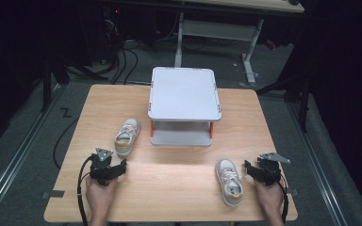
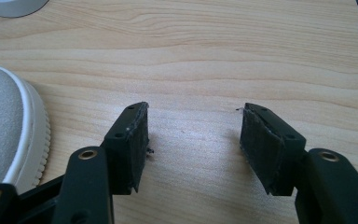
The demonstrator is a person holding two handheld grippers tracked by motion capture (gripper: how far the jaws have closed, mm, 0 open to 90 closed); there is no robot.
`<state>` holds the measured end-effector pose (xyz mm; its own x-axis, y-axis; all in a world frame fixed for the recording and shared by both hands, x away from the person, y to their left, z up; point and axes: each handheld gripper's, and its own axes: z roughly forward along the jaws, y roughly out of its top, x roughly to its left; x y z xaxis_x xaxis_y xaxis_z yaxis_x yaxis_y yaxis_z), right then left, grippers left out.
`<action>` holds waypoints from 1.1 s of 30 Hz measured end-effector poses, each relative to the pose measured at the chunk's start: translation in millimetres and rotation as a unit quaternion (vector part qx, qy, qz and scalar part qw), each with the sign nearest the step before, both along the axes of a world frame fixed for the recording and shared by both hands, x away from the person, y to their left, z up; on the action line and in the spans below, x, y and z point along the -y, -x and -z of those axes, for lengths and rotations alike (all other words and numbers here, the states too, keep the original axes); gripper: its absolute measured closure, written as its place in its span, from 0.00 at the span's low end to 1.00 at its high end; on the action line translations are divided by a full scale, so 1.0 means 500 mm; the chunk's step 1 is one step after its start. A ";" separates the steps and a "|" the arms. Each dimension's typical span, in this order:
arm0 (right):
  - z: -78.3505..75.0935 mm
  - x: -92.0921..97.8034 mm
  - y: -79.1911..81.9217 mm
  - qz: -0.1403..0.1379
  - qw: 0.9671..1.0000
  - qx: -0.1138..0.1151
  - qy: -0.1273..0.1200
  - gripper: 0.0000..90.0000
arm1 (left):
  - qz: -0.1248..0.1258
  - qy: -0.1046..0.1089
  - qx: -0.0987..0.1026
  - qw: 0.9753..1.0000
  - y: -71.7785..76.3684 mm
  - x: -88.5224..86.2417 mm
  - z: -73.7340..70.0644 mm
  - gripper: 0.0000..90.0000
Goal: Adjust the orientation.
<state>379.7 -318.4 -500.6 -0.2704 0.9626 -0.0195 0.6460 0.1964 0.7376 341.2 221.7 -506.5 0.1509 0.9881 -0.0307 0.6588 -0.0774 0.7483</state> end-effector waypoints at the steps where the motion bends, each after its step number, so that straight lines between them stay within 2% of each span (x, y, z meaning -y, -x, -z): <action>1: 0.000 0.000 0.000 -0.001 1.000 0.001 0.001 0.46 | 0.000 0.000 0.000 1.000 0.000 0.000 0.000 0.33; 6: 0.000 0.000 0.001 0.000 1.000 -0.001 -0.001 0.46 | 0.000 -0.003 -0.001 1.000 -0.001 0.001 0.000 0.33; 10: -0.002 0.006 0.004 0.002 1.000 -0.002 0.000 0.55 | 0.000 -0.002 -0.001 1.000 0.000 0.001 0.000 0.33; 13: -0.009 0.012 0.013 0.001 1.000 -0.006 -0.014 0.59 | 0.000 -0.002 0.000 1.000 -0.001 0.000 0.000 0.33; 17: -0.027 0.017 0.038 -0.012 0.999 0.003 -0.033 0.60 | 0.000 -0.004 0.000 1.000 -0.001 0.001 0.000 0.33; 18: -0.041 0.024 0.063 -0.023 0.998 0.010 -0.053 0.60 | 0.000 -0.004 -0.001 1.000 0.000 0.001 0.000 0.33; 20: -0.050 0.028 0.086 -0.030 0.997 0.018 -0.063 0.61 | -0.001 -0.002 -0.001 1.000 0.000 0.001 0.000 0.33; 23: -0.062 0.029 0.112 -0.042 0.996 0.026 -0.069 0.61 | 0.000 -0.004 0.000 1.000 -0.001 0.001 0.000 0.33; 24: -0.074 0.024 0.138 -0.060 0.995 0.031 -0.074 0.62 | 0.000 -0.004 -0.001 1.000 -0.001 0.001 0.000 0.33; 27: -0.090 0.007 0.175 -0.092 0.992 0.037 -0.078 0.63 | 0.000 -0.005 0.000 1.000 -0.001 0.001 0.000 0.33; 30: -0.097 -0.017 0.197 -0.121 0.989 0.030 -0.079 0.63 | 0.000 -0.005 0.000 1.000 -0.001 0.001 0.000 0.33; 33: -0.096 -0.042 0.201 -0.135 0.987 0.024 -0.078 0.63 | 0.000 -0.005 0.000 1.000 -0.001 0.001 0.000 0.33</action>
<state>279.2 -297.6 -452.6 -0.5202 0.8476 0.1048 0.5485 0.2375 0.8017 341.6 221.0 -506.5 0.1512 0.9883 -0.0213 0.6591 -0.0848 0.7473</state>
